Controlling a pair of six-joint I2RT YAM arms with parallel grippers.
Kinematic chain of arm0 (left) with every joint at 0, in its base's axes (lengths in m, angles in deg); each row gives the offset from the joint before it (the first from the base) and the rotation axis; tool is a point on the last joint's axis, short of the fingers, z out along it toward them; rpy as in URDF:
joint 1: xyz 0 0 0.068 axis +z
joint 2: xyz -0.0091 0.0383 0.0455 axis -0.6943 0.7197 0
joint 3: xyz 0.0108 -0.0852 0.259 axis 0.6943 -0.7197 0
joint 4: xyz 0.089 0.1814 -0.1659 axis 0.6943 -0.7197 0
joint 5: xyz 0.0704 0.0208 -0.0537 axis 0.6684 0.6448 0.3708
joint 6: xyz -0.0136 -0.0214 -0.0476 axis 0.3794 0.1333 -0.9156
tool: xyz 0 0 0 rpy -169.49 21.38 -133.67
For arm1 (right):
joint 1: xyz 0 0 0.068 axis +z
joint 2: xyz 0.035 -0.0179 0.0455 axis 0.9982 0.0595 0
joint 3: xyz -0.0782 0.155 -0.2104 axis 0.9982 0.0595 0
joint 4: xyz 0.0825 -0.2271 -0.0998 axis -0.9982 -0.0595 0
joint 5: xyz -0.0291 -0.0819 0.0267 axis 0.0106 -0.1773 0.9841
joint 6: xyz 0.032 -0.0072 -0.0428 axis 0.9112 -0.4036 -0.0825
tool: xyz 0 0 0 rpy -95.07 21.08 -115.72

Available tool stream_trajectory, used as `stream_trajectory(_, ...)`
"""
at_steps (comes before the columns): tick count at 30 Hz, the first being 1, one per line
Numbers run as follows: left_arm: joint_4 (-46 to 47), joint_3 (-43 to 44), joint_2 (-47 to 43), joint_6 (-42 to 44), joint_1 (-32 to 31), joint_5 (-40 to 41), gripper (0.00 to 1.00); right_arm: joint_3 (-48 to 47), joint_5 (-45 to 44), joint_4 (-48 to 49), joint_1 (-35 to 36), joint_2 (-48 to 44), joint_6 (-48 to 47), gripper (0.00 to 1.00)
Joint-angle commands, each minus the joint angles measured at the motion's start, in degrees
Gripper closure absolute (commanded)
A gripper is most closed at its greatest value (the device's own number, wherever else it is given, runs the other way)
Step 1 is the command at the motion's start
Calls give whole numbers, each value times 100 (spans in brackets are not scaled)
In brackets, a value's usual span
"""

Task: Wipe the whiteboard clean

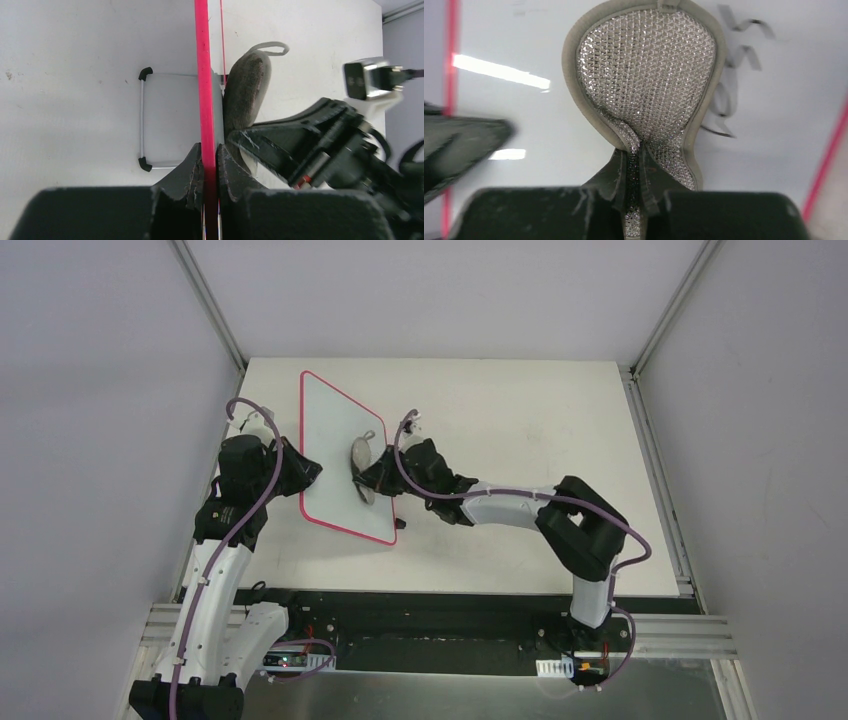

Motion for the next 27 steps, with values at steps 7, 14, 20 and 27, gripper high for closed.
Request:
stream_trajectory(7, -1232, -494, 291, 769, -225, -329, 100, 541, 331, -32, -339, 579, 185, 100)
stream_trajectory(14, -1242, -490, 298, 770, -223, -317, 100, -1162, 276, -980, 318, 453, -518, 100)
stream_trajectory(20, -1250, -481, 295, 776, -223, -315, 100, -1143, 365, -635, 190, 333, -350, 100)
stream_trajectory(27, -1241, -487, 255, 772, -224, -337, 100, -153, 382, -201, -581, 755, 219, 100)
